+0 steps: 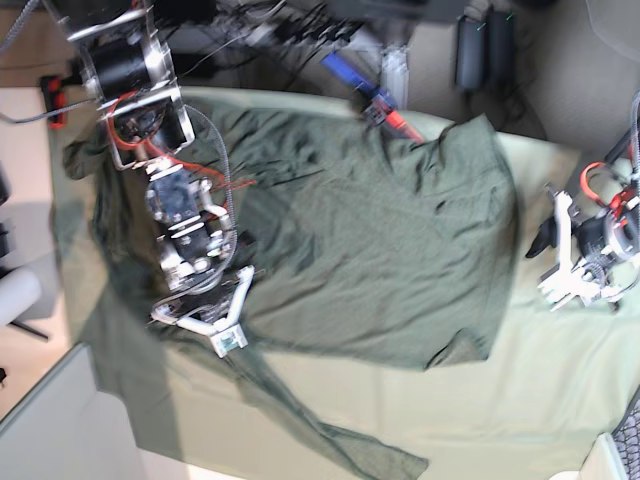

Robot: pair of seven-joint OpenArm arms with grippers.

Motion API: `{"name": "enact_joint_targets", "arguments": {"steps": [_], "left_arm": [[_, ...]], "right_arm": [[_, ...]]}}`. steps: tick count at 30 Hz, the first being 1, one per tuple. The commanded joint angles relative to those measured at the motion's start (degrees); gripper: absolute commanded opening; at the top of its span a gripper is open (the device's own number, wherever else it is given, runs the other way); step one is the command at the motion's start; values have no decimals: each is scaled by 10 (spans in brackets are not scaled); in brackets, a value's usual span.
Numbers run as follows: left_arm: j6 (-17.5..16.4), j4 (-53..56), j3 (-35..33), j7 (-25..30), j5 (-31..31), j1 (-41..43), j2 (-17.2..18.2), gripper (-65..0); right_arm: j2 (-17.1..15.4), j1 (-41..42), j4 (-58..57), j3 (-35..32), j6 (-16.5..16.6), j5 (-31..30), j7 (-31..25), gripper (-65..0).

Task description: Fold the T-shirt properly

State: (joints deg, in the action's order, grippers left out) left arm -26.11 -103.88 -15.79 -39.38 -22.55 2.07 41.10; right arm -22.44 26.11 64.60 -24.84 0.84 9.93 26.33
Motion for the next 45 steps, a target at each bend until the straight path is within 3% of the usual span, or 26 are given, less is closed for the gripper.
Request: {"name": "enact_joint_targets", "arguments": {"steps": [1,8,15,23,26,27,29,31,35,37,40,45], "left_arm": [[2,-9,6,10,-2,-10,9,-324],[2,-9,6,26,3,-10,9,-324],[4,-8,9,66,13,-19,2,-323],[2,5,8,96,41,-96,-47,-323],[-29,41,8,147,69,-134,-77,-322],[-37,58,7,163,75,-150,-88,-322],[-50,96,-5,196,80,-186,-109,-312],[-52,142,-33,236,120,-226,-131,-294],[-51,249,-126,354,239,-304,-174,-293],[-30,308,-174,412,300,-338,-194,-293],[44,402,-234,462,380,-388,-229,-293],[93,539,-292,473,419,-454,-301,-293]], "right_arm": [[-12,2,23,5,-7,2,-3,-650],[-44,-61,105,17,-23,2,7,-650],[-47,-104,140,80,-26,1,16,-650],[-43,-151,182,105,-26,1,30,-650],[-40,-155,182,105,-26,-14,40,-650],[-40,-155,182,105,-26,-16,42,-615],[-40,-154,182,105,-26,-16,45,-442],[-40,-153,182,105,-28,-15,49,-331],[-40,-153,189,105,-60,-3,67,-318],[-40,-153,196,105,-83,20,90,-318],[-40,-154,208,109,-118,66,127,-318],[-40,-154,217,151,-144,94,149,-318]]}}
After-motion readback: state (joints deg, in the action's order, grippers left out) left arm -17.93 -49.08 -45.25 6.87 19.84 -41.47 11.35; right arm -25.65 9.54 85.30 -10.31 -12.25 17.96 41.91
